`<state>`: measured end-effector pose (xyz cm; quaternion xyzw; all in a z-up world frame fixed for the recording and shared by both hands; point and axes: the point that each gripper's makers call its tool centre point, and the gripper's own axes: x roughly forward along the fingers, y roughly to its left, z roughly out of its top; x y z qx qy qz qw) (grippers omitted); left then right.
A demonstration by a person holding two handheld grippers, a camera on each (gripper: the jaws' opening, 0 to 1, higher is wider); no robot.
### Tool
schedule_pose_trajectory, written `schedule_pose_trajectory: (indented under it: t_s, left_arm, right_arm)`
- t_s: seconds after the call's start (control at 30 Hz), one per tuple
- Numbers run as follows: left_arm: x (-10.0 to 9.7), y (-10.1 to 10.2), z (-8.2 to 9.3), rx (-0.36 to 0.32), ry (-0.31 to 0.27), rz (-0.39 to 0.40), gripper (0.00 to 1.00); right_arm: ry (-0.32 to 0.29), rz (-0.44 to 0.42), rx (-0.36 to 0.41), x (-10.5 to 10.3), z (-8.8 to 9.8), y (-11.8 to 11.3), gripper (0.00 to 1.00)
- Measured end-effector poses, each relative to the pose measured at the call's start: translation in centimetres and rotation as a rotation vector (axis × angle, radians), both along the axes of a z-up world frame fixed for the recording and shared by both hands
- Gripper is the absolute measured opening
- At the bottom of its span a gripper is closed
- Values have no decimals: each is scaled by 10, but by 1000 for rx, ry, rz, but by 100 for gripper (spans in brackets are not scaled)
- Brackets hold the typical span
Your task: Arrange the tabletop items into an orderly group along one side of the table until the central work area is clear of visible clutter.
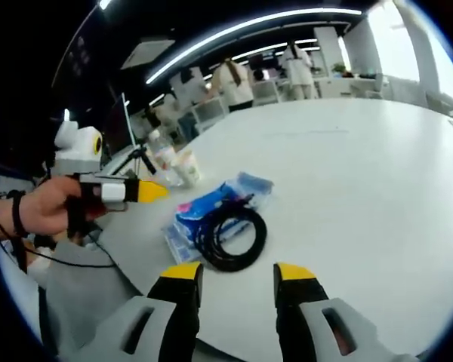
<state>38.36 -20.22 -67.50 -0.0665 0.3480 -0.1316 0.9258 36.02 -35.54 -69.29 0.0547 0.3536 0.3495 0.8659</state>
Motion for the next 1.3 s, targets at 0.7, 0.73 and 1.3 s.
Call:
schedule_pose_trajectory:
  t_s: [0.7,0.73,1.3]
  left_arm:
    - [-5,-35,-43,17,150,44,16]
    - [-5,-36,-45,20,153,43,16]
    - [-6,-32,-72,74,224,86,14]
  right_arm:
    - [131,-101,45,44,-45,16,31]
    - [137,-105,48,44,-46,17,31]
    - [190,-77,59,47,-71,37,24]
